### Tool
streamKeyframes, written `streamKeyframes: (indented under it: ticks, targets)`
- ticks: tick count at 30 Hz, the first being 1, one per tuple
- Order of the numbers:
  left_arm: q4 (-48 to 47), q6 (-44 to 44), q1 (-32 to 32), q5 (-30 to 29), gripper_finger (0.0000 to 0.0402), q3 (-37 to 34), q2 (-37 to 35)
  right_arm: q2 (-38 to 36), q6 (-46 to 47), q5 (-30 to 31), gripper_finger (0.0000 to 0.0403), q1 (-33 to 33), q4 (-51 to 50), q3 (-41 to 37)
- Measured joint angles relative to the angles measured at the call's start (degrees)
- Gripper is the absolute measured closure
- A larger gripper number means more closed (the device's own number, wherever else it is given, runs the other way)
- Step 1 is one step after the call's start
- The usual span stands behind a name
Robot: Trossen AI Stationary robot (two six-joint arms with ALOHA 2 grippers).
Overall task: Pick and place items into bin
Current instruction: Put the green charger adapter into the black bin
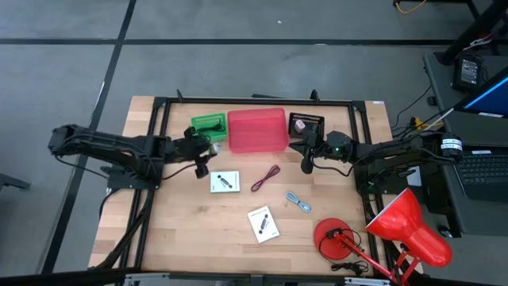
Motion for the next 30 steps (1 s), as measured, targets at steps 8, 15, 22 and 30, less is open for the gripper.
streamKeyframes:
  ticks: [8, 15, 22, 30]
  targets:
    - [19.94, 3.32, 0.02, 6.42, 0.0256, -11.26, -5.19, -0.02, -0.09, 0.00, 0.0396, 0.02, 0.80, 0.00]
    - [31.26, 11.08, 0.00, 14.00, 0.0256, -14.70, -5.53, -0.02, -0.15, 0.00, 0.0396, 0.02, 1.13, 0.00]
    - [32.93, 12.85, 0.00, 14.01, 0.0256, -15.39, -5.50, -0.02, -0.13, 0.00, 0.0396, 0.02, 1.16, 0.00]
    - [48.91, 15.28, 0.09, 13.38, 0.0256, -23.20, -5.46, -0.02, 1.31, -0.96, 0.0396, 0.02, 1.84, 0.01]
